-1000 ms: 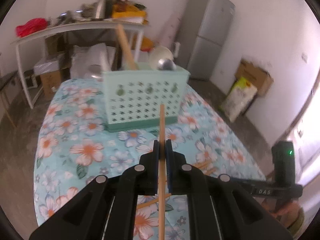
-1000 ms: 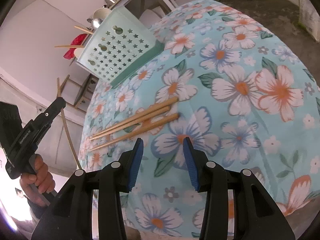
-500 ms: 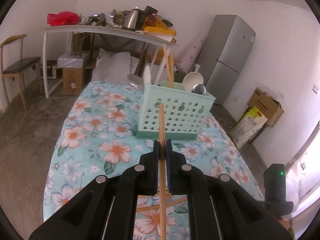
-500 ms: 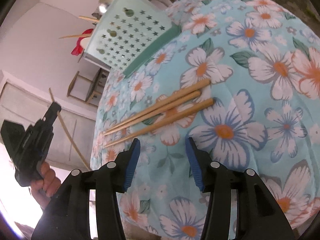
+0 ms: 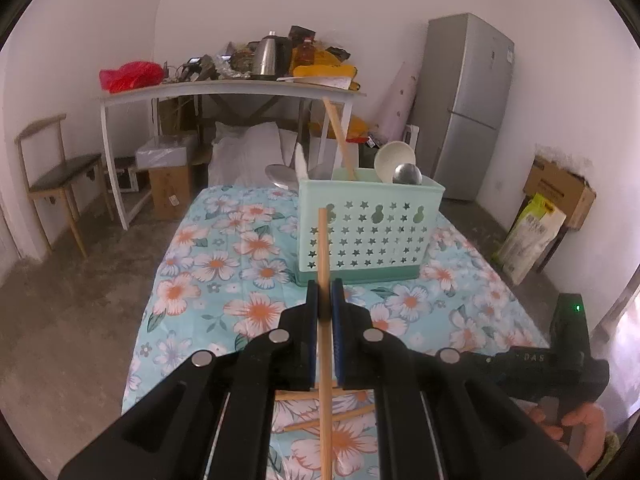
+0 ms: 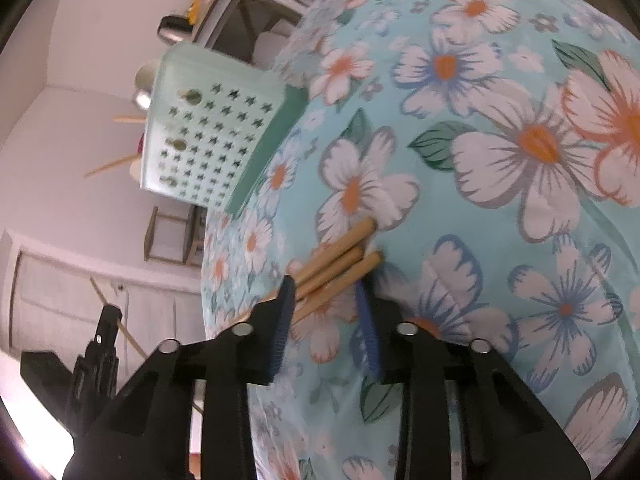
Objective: Organize utensils
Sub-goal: 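Grasp another wooden chopstick with the right tool while the left tool holds its chopstick upright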
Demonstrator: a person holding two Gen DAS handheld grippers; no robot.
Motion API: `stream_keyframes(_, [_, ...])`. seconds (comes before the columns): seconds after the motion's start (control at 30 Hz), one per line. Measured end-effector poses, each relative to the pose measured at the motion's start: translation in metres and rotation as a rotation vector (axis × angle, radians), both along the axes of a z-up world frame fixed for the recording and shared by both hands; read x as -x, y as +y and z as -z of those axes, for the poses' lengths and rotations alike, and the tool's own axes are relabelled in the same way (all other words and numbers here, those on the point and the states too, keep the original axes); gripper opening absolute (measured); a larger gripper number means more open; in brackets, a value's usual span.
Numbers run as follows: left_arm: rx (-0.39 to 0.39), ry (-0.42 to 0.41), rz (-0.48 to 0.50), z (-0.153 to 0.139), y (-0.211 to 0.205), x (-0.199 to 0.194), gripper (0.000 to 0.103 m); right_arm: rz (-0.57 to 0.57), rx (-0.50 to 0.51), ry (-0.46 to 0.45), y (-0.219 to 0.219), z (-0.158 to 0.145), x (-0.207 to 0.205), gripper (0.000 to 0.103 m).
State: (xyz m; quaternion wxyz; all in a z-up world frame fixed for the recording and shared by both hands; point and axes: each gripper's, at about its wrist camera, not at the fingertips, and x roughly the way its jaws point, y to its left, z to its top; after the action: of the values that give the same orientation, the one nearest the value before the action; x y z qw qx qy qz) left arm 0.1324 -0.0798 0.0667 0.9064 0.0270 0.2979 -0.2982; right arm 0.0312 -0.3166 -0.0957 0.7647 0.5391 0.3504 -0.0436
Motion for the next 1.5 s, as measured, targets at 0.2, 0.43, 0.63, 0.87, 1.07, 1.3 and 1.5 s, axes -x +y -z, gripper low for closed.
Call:
stream_keyframes(0.2, [-0.046, -0.018, 0.021, 0.003, -0.013, 0.006, 0.006, 0.045, -0.059, -0.007, -0.009, 0.010, 0.007, 0.013])
stream_keyframes(0.43, [-0.093, -0.033, 0.034, 0.006, -0.022, 0.010, 0.006, 0.069, -0.053, -0.020, -0.011, 0.005, 0.023, 0.013])
stream_keyframes(0.63, [-0.123, -0.037, 0.044, 0.009, -0.030, 0.011, 0.006, 0.108, -0.046, -0.016, -0.018, 0.004, 0.039, 0.014])
stream_keyframes(0.87, [-0.159, -0.043, 0.049, 0.013, -0.037, 0.013, 0.006, 0.121, -0.058, -0.007, -0.020, 0.009, 0.033, 0.013])
stream_keyframes(1.07, [-0.188, -0.048, 0.038, 0.015, -0.039, 0.012, 0.006, 0.127, -0.056, -0.016, -0.019, 0.008, 0.033, 0.013])
stream_keyframes(1.3, [-0.194, -0.051, 0.042, 0.015, -0.042, 0.013, 0.006, 0.122, 0.017, -0.075, -0.022, -0.015, 0.042, 0.011])
stream_keyframes(1.5, [-0.197, -0.057, 0.046, 0.015, -0.044, 0.016, 0.006, 0.134, 0.013, -0.136, -0.031, -0.030, 0.053, 0.009])
